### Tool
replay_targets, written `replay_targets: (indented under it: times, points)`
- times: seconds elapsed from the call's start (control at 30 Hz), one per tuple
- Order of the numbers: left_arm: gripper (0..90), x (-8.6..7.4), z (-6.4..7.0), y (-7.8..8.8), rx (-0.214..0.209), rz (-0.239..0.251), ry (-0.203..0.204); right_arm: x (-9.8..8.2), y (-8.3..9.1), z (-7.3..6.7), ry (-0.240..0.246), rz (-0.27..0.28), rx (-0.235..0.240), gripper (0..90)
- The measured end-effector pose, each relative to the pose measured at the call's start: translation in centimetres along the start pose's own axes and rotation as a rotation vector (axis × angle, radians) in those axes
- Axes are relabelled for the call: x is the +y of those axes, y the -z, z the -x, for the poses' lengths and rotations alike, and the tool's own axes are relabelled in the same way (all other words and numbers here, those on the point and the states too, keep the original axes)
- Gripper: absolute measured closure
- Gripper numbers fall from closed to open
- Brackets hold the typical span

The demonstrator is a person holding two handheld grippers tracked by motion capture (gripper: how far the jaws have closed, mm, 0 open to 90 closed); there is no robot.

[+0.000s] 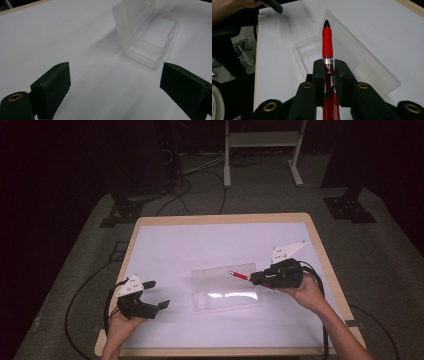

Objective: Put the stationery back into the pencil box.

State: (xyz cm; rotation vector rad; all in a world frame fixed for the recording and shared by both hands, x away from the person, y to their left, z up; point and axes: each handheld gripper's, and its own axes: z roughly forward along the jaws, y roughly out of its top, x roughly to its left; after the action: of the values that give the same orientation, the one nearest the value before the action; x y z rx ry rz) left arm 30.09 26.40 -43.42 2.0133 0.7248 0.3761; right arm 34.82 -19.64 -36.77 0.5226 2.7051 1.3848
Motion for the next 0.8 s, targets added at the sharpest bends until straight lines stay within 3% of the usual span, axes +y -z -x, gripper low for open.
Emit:
replay_targets:
  times: [0.8]
  points:
    - [8.8,-0.2,-0.1,0.0,-0.004,0.000,0.009,1.2,-4.0,0.4,0.048,-0.066,0.075,78.8]
